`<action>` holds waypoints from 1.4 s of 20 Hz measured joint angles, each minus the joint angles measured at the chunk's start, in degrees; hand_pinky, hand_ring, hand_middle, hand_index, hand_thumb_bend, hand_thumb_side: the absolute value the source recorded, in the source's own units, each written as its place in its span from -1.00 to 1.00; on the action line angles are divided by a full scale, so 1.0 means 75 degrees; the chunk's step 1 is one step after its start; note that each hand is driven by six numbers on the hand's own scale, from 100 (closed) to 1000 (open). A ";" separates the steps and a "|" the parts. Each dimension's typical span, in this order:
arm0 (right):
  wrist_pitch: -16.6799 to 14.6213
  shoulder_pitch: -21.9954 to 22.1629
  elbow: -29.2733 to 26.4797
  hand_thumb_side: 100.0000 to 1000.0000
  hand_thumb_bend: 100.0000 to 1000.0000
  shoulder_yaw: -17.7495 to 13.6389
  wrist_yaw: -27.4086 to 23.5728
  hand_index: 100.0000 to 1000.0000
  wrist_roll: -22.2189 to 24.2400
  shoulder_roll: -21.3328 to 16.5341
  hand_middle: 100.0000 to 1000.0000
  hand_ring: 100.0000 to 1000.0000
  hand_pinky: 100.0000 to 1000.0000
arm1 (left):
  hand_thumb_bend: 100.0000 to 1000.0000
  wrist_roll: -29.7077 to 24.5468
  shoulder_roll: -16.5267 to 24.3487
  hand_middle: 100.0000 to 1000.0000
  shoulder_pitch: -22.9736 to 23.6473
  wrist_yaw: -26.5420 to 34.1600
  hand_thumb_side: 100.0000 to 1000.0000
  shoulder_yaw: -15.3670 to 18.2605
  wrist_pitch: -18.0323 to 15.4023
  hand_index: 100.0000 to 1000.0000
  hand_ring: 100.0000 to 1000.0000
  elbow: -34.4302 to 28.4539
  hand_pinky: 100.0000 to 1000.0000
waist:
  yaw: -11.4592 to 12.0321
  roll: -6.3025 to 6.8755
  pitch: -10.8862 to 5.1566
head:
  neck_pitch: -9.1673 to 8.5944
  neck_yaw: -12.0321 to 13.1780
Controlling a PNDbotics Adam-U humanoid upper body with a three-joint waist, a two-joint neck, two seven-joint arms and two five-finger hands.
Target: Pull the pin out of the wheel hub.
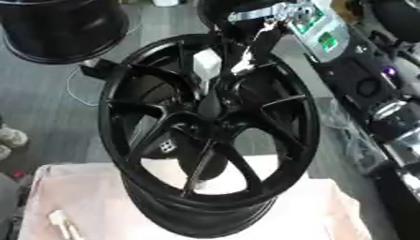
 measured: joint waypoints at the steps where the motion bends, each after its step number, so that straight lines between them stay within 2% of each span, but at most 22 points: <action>1: 0.0006 0.0000 0.0001 -0.86 -0.22 -0.0005 0.0013 0.49 -0.0022 0.0011 0.14 -0.41 -0.37 | -0.53 -0.0003 0.0000 0.19 -0.0009 0.0000 0.95 0.0000 0.0001 0.30 0.04 0.0000 -0.11 | 0.0007 0.0001 0.0002 | 0.0000 0.0000; 22: -0.0065 -0.0044 0.0109 -0.96 -0.32 -0.0013 0.0245 0.44 -0.0394 0.0211 0.09 -0.44 -0.40 | -0.53 -0.0045 -0.0032 0.19 -0.0058 -0.0002 0.95 -0.0001 0.0001 0.30 0.04 0.0000 -0.11 | 0.0125 0.0033 0.0049 | 0.0000 -0.0014; 28: -0.0052 0.0064 0.0266 -1.00 -0.40 0.0119 0.0373 0.40 -0.0499 0.0349 0.05 -0.47 -0.43 | -0.53 -0.0047 -0.0060 0.19 -0.0073 -0.0003 0.95 -0.0001 0.0003 0.30 0.04 -0.0002 -0.11 | 0.0146 0.0028 0.0100 | -0.0002 -0.0015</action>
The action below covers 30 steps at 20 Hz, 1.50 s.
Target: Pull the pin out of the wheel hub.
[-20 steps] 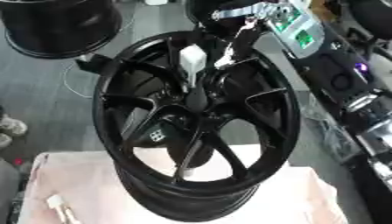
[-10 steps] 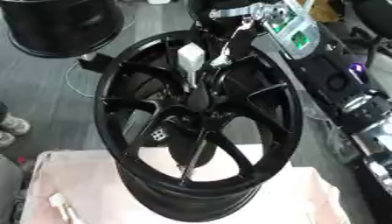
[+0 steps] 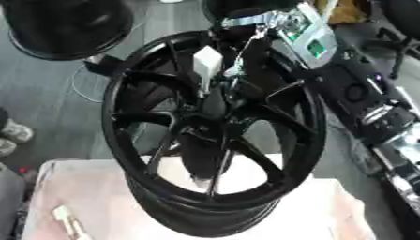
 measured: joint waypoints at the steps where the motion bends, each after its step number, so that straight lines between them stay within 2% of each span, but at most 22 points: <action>1: -0.0002 0.0000 0.0015 -1.00 -0.41 0.0019 0.0011 0.40 -0.0023 0.0008 0.04 -0.47 -0.44 | -0.53 0.0000 0.0000 0.19 0.0000 0.0000 0.95 0.0000 0.0000 0.30 0.04 0.0000 -0.11 | 0.0006 0.0000 0.0000 | 0.0000 0.0000; 5: -0.0015 0.0001 0.0022 -1.00 -0.50 0.0062 0.0080 0.36 -0.0107 0.0068 0.00 -0.49 -0.46 | -0.53 0.0000 0.0000 0.19 0.0000 0.0000 0.95 0.0000 0.0000 0.30 0.04 0.0000 -0.11 | 0.0025 0.0000 0.0000 | -0.0001 0.0000; 9: -0.0019 0.0006 0.0040 -1.00 -0.66 0.0085 0.0103 0.29 -0.0240 0.0123 -0.08 -0.52 -0.50 | -0.53 0.0000 0.0000 0.19 0.0000 0.0000 0.95 0.0000 0.0000 0.30 0.04 0.0000 -0.11 | 0.0031 0.0000 0.0000 | -0.0002 0.0000; 13: 0.0022 0.0012 0.0061 -1.00 -0.70 0.0115 0.0103 0.24 -0.0439 0.0132 -0.12 -0.54 -0.51 | -0.53 0.0000 0.0000 0.19 0.0000 0.0000 0.95 0.0000 0.0000 0.30 0.04 0.0000 -0.11 | 0.0032 0.0000 0.0000 | -0.0002 0.0000; 14: 0.0029 0.0017 0.0062 -1.00 -0.74 0.0119 0.0103 0.16 -0.0474 0.0132 -0.20 -0.56 -0.53 | -0.53 0.0000 0.0000 0.19 0.0000 0.0000 0.95 0.0000 0.0000 0.30 0.04 0.0000 -0.11 | 0.0032 -0.0001 0.0000 | -0.0002 0.0000; 17: 0.0052 0.0037 0.0062 -1.00 -0.77 0.0119 0.0067 0.10 -0.0574 0.0132 -0.26 -0.59 -0.55 | -0.53 0.0000 0.0000 0.19 0.0000 0.0000 0.95 0.0000 0.0000 0.30 0.04 0.0000 -0.11 | 0.0031 -0.0012 0.0001 | -0.0002 0.0001; 21: 0.0111 0.0039 0.0058 -1.00 -0.75 0.0092 -0.0107 0.07 -0.0766 0.0132 -0.30 -0.61 -0.59 | -0.53 0.0000 0.0000 0.19 0.0000 0.0000 0.95 0.0000 0.0001 0.30 0.04 0.0000 -0.11 | 0.0020 -0.0027 0.0001 | -0.0002 0.0009; 30: 0.0164 -0.0092 0.0054 -1.00 -0.65 -0.0295 -0.0925 0.06 -0.1530 0.0122 -0.33 -0.63 -0.61 | -0.53 0.0003 0.0000 0.18 0.0002 0.0000 0.95 0.0001 0.0005 0.30 0.04 0.0000 -0.11 | -0.0052 -0.0036 -0.0010 | 0.0001 0.0030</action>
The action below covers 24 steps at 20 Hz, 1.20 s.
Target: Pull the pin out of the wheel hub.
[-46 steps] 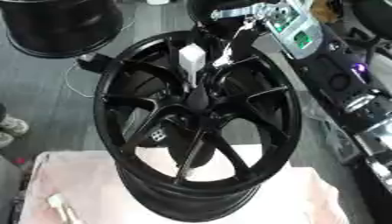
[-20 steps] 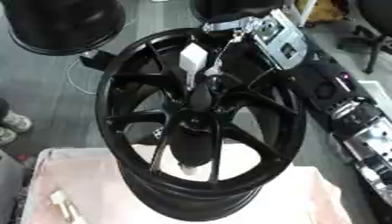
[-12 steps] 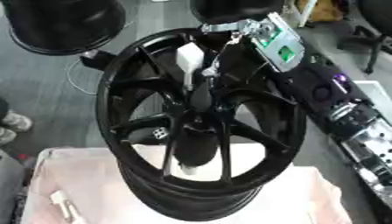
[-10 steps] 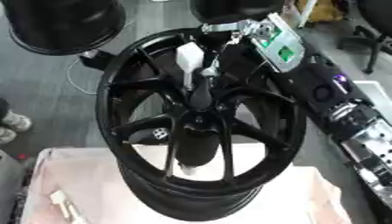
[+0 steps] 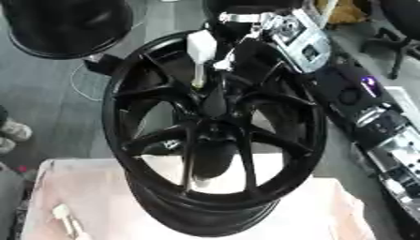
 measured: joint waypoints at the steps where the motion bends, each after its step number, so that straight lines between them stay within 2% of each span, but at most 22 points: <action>1: -0.0007 -0.0018 0.0008 -1.00 -0.64 -0.0045 -0.0115 0.06 -0.0102 -0.0008 -0.33 -0.64 -0.61 | -0.53 0.0001 0.0000 0.18 0.0000 0.0000 0.95 0.0000 0.0001 0.30 0.04 0.0000 -0.11 | -0.0009 -0.0003 -0.0008 | 0.0000 0.0012; 10: -0.0071 -0.0243 -0.0041 -0.95 -0.61 -0.0496 -0.1176 0.07 -0.0967 -0.0536 -0.33 -0.63 -0.60 | -0.53 0.0023 0.0007 0.18 0.0064 0.0000 0.95 0.0006 0.0022 0.30 0.04 0.0000 -0.11 | -0.0152 -0.0054 -0.0138 | 0.0000 0.0078; 15: -0.0161 -0.0198 -0.0037 -0.90 -0.59 -0.1101 -0.1780 0.07 -0.1525 -0.1236 -0.32 -0.63 -0.59 | -0.53 0.0051 0.0075 0.18 0.0134 -0.0002 0.95 0.0045 0.0039 0.30 0.04 0.0002 -0.11 | -0.0363 -0.0126 -0.0238 | 0.0000 0.0159; 19: -0.0338 0.0253 0.0264 -0.89 -0.55 -0.1759 -0.2256 0.08 -0.2004 -0.1897 -0.31 -0.62 -0.58 | -0.53 0.0093 0.0139 0.18 0.0192 -0.0006 0.95 0.0064 0.0043 0.30 0.04 0.0004 -0.11 | -0.0544 -0.0149 -0.0368 | 0.0003 0.0179; 24: -0.0547 0.1173 0.1082 -0.95 -0.49 -0.2699 -0.2849 0.08 -0.2599 -0.2702 -0.29 -0.60 -0.56 | -0.53 0.0179 0.0147 0.19 0.0240 -0.0007 0.95 0.0171 0.0036 0.30 0.04 0.0007 -0.11 | -0.0861 -0.0118 -0.0380 | 0.0003 0.0185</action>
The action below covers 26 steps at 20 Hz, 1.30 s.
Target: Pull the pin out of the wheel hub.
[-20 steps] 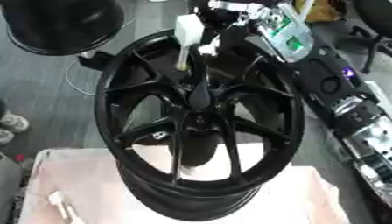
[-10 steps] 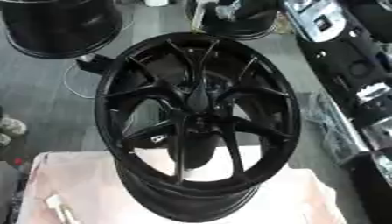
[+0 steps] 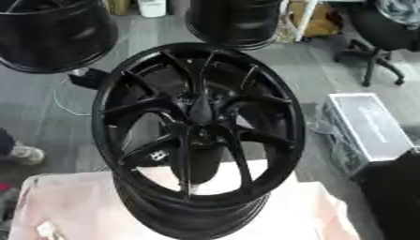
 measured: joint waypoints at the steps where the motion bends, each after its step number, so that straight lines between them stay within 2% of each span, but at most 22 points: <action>1: 0.0022 0.0189 0.0187 -0.95 -0.48 -0.0196 -0.0122 0.08 -0.0120 -0.0118 -0.29 -0.60 -0.56 | -0.53 0.0028 0.0000 0.19 0.0013 0.0000 0.95 0.0032 -0.0004 0.30 0.04 0.0000 -0.11 | -0.0085 0.0016 0.0000 | 0.0000 0.0021; 5: 0.0139 0.0934 0.0948 -0.99 -0.31 -0.0967 -0.0596 0.14 -0.0590 -0.0304 -0.24 -0.57 -0.50 | -0.53 0.0134 0.0002 0.19 0.0018 0.0006 0.95 0.0131 -0.0014 0.30 0.04 0.0000 -0.11 | -0.0324 0.0058 0.0002 | 0.0001 0.0127; 7: 0.0288 0.1307 0.1325 -0.98 -0.22 -0.1302 -0.0733 0.27 -0.0821 -0.0293 -0.14 -0.50 -0.43 | -0.54 0.0180 0.0002 0.19 0.0015 0.0009 0.96 0.0171 -0.0019 0.30 0.04 -0.0001 -0.11 | -0.0474 0.0069 0.0008 | 0.0001 0.0193; 9: 0.0479 0.1664 0.1691 -0.98 -0.17 -0.1420 -0.0720 0.52 -0.1052 -0.0144 0.12 -0.41 -0.37 | -0.54 0.0217 0.0001 0.19 0.0007 0.0012 0.96 0.0208 -0.0017 0.30 0.04 -0.0002 -0.11 | -0.0549 0.0079 0.0031 | 0.0001 0.0240; 12: 0.0801 0.2195 0.2234 -0.84 -0.04 -0.1434 -0.0607 0.70 -0.1385 0.0295 0.39 -0.32 -0.30 | -0.54 0.0250 0.0000 0.19 -0.0032 0.0017 0.96 0.0227 -0.0018 0.30 0.04 -0.0005 -0.11 | -0.0561 0.0136 0.0103 | 0.0001 0.0265; 13: 0.0967 0.2511 0.2513 -0.78 0.01 -0.1470 -0.0636 0.74 -0.1573 0.0449 0.45 -0.30 -0.28 | -0.54 0.0251 -0.0007 0.19 -0.0063 0.0019 0.96 0.0220 -0.0017 0.30 0.04 -0.0005 -0.11 | -0.0479 0.0157 0.0102 | 0.0002 0.0231; 14: 0.1140 0.3094 0.3070 -0.72 0.06 -0.1456 -0.0794 0.77 -0.1962 0.0564 0.50 -0.27 -0.26 | -0.54 0.0237 -0.0009 0.19 -0.0076 0.0020 0.96 0.0190 -0.0015 0.30 0.04 -0.0007 -0.11 | -0.0234 0.0161 0.0085 | 0.0002 0.0127; 15: 0.1221 0.3594 0.3760 -0.67 0.08 -0.1342 -0.1085 0.79 -0.2509 0.0753 0.54 -0.26 -0.26 | -0.54 0.0206 -0.0002 0.19 -0.0018 0.0020 0.96 0.0170 -0.0015 0.30 0.04 -0.0003 -0.11 | -0.0030 0.0168 0.0054 | 0.0002 0.0001; 16: 0.1204 0.3870 0.4383 -0.64 0.10 -0.1134 -0.1472 0.80 -0.3073 0.0964 0.56 -0.24 -0.26 | -0.55 0.0167 -0.0002 0.19 0.0020 0.0020 0.96 0.0140 -0.0015 0.30 0.04 0.0004 -0.11 | 0.0033 0.0186 0.0017 | 0.0002 -0.0116; 19: 0.0929 0.4170 0.5546 -0.61 0.09 -0.0433 -0.2662 0.81 -0.4204 0.1399 0.57 -0.24 -0.26 | -0.55 0.0064 -0.0010 0.19 0.0014 0.0020 0.96 0.0022 -0.0027 0.30 0.04 0.0039 -0.11 | 0.0072 0.0260 -0.0009 | 0.0002 -0.0347; 21: 0.0759 0.4162 0.5832 -0.63 0.14 -0.0086 -0.3209 0.80 -0.4501 0.1564 0.56 -0.25 -0.26 | -0.55 0.0017 -0.0011 0.19 0.0013 0.0020 0.96 0.0001 -0.0036 0.30 0.04 0.0041 -0.11 | 0.0118 0.0262 -0.0010 | 0.0002 -0.0416; 22: 0.0691 0.4161 0.5900 -0.62 0.09 0.0038 -0.3391 0.80 -0.4568 0.1598 0.56 -0.25 -0.26 | -0.55 0.0007 -0.0012 0.19 0.0013 0.0020 0.96 -0.0012 -0.0038 0.30 0.04 0.0042 -0.11 | 0.0121 0.0261 -0.0010 | 0.0002 -0.0431; 26: 0.0513 0.4104 0.5970 -0.64 0.09 0.0305 -0.3690 0.79 -0.4626 0.1645 0.54 -0.25 -0.26 | -0.55 -0.0029 -0.0016 0.19 0.0014 0.0020 0.96 -0.0027 -0.0045 0.30 0.04 0.0044 -0.11 | 0.0154 0.0265 -0.0011 | 0.0002 -0.0477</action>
